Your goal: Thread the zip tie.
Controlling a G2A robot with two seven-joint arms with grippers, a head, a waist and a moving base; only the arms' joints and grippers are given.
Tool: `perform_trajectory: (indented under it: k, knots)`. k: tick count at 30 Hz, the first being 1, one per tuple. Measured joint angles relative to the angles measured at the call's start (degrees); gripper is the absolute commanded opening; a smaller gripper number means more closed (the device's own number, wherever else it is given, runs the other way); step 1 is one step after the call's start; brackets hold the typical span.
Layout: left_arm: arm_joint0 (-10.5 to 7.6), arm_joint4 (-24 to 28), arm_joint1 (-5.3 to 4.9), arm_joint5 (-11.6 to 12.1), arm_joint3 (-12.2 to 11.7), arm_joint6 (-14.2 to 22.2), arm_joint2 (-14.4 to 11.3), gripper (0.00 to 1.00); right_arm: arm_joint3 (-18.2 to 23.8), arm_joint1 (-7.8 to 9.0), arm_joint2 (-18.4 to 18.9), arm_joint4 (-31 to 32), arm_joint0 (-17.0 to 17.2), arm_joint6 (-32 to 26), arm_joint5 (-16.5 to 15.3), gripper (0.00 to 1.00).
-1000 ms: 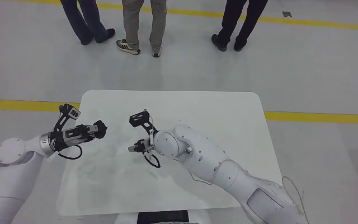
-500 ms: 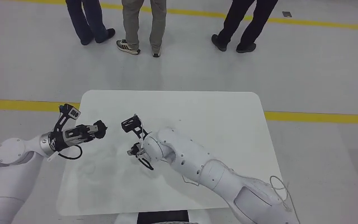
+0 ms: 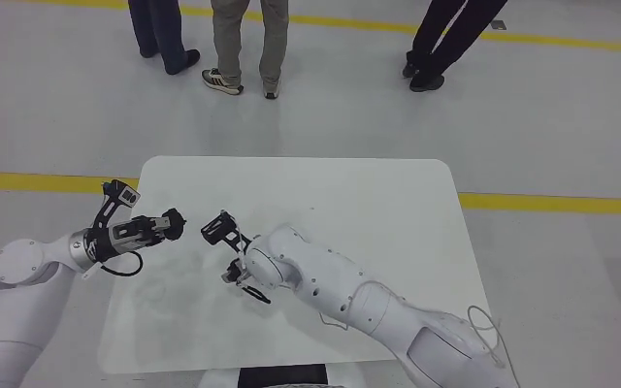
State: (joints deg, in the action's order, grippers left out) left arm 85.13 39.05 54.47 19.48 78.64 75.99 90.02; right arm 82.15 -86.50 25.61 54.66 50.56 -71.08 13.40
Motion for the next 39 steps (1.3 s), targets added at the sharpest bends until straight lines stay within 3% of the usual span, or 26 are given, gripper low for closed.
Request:
perform_trajectory:
  k: [9, 16, 18, 19, 22, 32, 39]
  knots:
    - [0.00, 0.00, 0.00, 0.00, 0.00, 0.00, 0.00, 0.00, -0.64, -0.53, -0.81, 0.77, -0.56, -2.35, -0.49, 1.00]
    - [0.00, 0.00, 0.00, 0.00, 0.00, 0.00, 0.00, 0.00, -0.98, -0.42, 0.24, 1.44, 1.28, 1.30, -2.03, 1.00]
    - [0.00, 0.00, 0.00, 0.00, 0.00, 0.00, 0.00, 0.00, -1.31, -0.61, 0.25, 1.49, 1.48, 1.55, -2.49, 0.55]
    - [0.00, 0.00, 0.00, 0.00, 0.00, 0.00, 0.00, 0.00, -1.51, -0.73, 0.20, 1.49, 1.52, 1.62, -2.65, 0.46]
    - [0.00, 0.00, 0.00, 0.00, 0.00, 0.00, 0.00, 0.00, -2.43, -1.19, -0.03, 1.60, 1.45, 1.68, -2.89, 0.34]
    - [0.00, 0.00, 0.00, 0.00, 0.00, 0.00, 0.00, 0.00, -5.81, -2.67, 0.27, 1.19, 1.22, 2.57, -2.68, 0.22]
    - [0.00, 0.00, 0.00, 0.00, 0.00, 0.00, 0.00, 0.00, -7.21, -3.17, 0.92, 1.70, 1.40, 3.13, -2.70, 0.20]
